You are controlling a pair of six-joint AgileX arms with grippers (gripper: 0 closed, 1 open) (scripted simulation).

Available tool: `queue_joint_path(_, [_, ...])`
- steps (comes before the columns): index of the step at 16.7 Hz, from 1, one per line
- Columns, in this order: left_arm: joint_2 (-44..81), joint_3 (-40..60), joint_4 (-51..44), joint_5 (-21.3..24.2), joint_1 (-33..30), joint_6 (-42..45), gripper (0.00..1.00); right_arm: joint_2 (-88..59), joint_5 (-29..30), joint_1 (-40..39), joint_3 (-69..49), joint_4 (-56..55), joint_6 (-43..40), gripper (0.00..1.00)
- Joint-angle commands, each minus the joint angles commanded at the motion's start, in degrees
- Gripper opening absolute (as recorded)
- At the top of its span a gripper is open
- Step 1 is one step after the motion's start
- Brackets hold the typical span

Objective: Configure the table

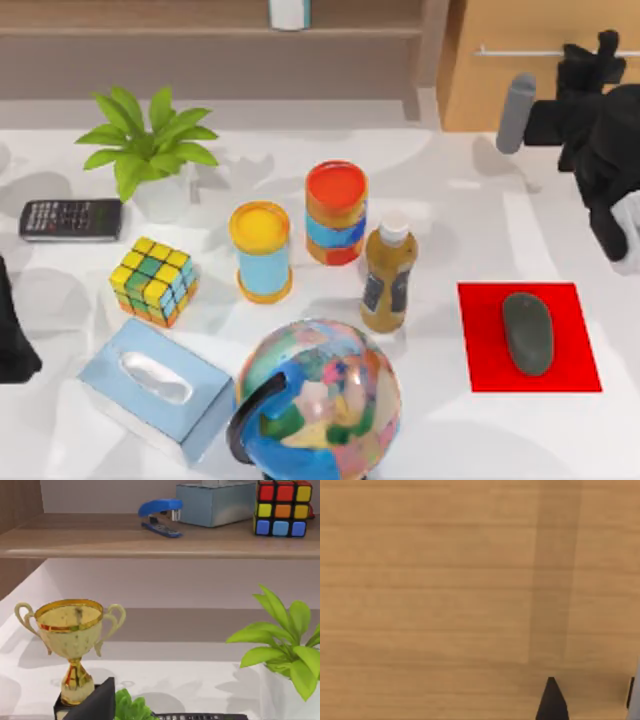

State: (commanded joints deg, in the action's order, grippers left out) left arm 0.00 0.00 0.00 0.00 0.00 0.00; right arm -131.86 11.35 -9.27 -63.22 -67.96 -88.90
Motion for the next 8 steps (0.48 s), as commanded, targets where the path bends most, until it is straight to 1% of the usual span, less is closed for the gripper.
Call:
queue_joint_path(5, [0.00, 0.00, 0.00, 0.00, 0.00, 0.00, 1.00, 0.00, 0.00, 0.00, 0.00, 0.00, 0.00, 0.98])
queue_joint_path(6, [0.00, 0.00, 0.00, 0.00, 0.00, 0.00, 1.00, 0.00, 0.00, 0.00, 0.00, 0.00, 0.00, 1.00])
queue_joint_path(8, [0.00, 0.00, 0.00, 0.00, 0.00, 0.00, 1.00, 0.00, 0.00, 0.00, 0.00, 0.00, 0.00, 1.00])
